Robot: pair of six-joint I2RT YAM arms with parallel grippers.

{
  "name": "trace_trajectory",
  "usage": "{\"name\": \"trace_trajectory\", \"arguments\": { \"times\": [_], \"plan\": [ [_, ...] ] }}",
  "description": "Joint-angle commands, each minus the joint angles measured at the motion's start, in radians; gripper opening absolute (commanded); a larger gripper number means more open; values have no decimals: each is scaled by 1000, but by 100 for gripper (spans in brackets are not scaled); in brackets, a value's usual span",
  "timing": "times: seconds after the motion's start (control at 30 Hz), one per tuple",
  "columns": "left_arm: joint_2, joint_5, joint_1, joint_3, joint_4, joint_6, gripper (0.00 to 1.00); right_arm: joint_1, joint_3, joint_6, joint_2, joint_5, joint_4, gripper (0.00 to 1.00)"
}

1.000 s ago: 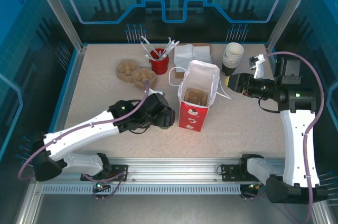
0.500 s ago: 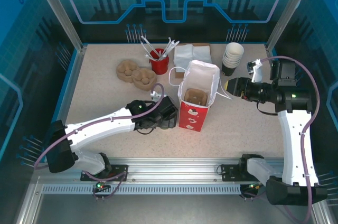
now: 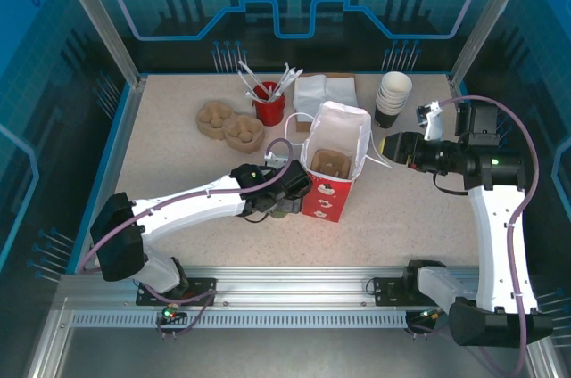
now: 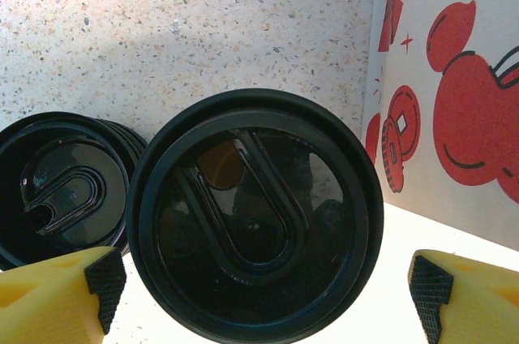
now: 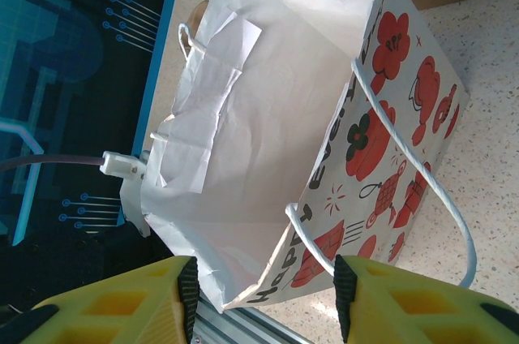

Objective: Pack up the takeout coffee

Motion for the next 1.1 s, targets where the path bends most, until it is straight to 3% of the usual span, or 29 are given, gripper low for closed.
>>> {"name": "trace_trajectory", "arguments": {
  "times": [0.0,0.33,1.07],
  "plan": [
    [8,-30,-1,32,-34,-9,90,-13,-10,-22,0,5,5,49],
    [7,-21,22,19,-12,-18,83,-14,-15,-29,2,3,3,49],
    [41,6,33,17,12,-14,80,-14,-11,-33,14,-6,5,49]
  ]
}}
